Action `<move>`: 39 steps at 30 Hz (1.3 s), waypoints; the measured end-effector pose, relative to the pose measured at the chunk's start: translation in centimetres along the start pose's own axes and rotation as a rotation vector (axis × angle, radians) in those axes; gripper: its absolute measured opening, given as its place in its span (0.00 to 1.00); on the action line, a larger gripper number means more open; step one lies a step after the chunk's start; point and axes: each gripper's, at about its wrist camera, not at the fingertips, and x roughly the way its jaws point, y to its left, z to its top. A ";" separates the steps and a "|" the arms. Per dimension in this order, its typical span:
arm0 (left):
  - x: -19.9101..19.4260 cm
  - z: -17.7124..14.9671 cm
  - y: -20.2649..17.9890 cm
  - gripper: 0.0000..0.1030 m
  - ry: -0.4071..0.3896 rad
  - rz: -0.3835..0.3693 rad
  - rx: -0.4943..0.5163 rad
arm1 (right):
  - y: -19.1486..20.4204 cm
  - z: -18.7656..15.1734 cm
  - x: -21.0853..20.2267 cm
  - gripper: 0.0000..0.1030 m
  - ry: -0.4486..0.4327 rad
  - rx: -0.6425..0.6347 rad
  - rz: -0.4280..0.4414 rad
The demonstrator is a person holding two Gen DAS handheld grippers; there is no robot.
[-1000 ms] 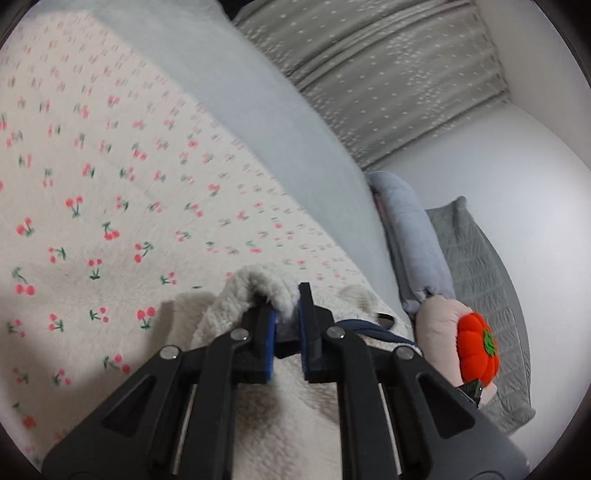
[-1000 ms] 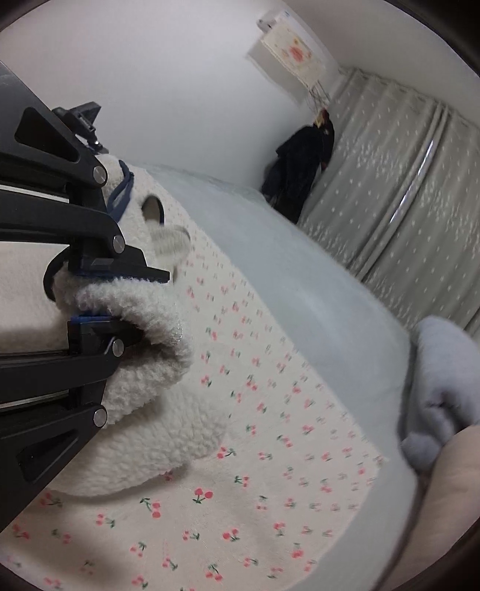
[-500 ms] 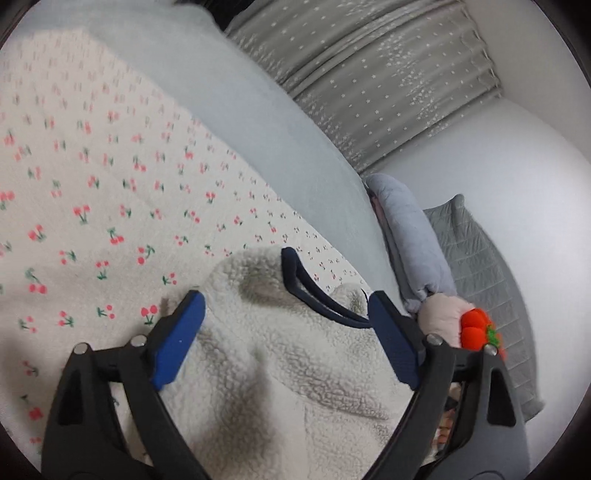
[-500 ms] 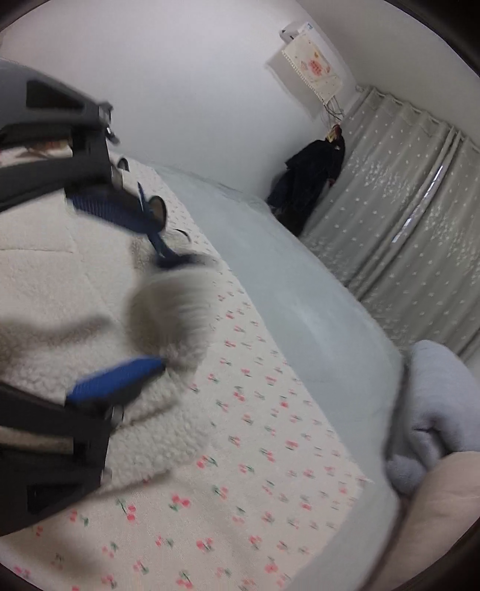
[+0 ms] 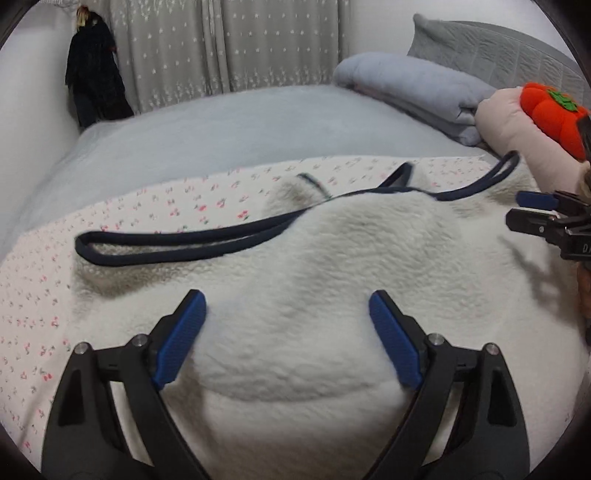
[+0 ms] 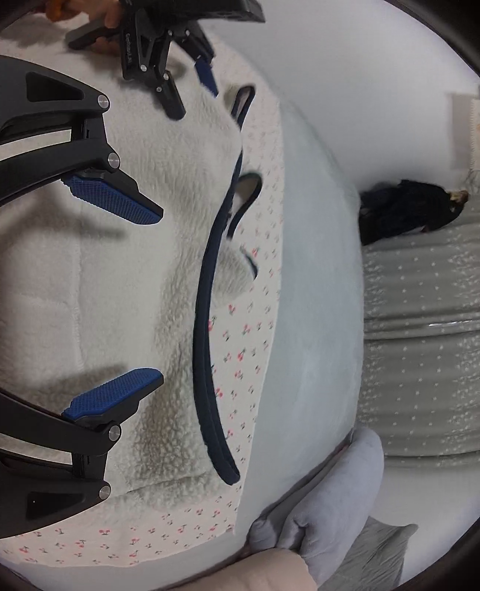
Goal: Fold large clothes
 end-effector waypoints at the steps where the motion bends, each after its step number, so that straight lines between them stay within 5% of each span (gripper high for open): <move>1: 0.3 0.2 1.3 0.93 0.016 -0.027 -0.051 | -1.0 -0.1 0.6 0.80 0.011 0.018 -0.034; 3: 0.3 0.6 4.1 0.93 0.022 -0.040 -0.138 | -3.6 -0.4 1.4 0.78 0.022 0.077 -0.067; 7: 0.6 0.2 8.5 0.93 0.023 0.003 -0.221 | -10.1 -1.7 1.2 0.67 0.005 0.302 0.058; 8: 0.8 0.2 9.6 0.88 0.035 0.057 -0.243 | -10.8 -1.9 1.1 0.66 -0.001 0.331 0.081; 11: 1.5 -0.2 12.4 0.75 0.061 0.026 -0.356 | -11.2 -1.9 0.8 0.65 -0.005 0.363 0.100; 14: 0.9 -0.2 12.4 0.79 0.099 0.180 -0.332 | -9.5 -1.5 -0.1 0.67 0.011 0.309 0.043; 20: -4.2 -0.6 11.2 0.84 0.065 0.187 -0.252 | -5.8 -1.0 -3.5 0.81 -0.001 0.168 -0.050; 29: -10.6 -2.4 7.3 0.96 0.079 0.061 -0.185 | -0.9 -2.6 -8.1 0.83 -0.028 0.064 -0.077; 39: -12.3 -5.8 9.3 0.96 0.102 0.018 -0.252 | 2.9 -4.7 -10.9 0.83 -0.047 -0.012 -0.064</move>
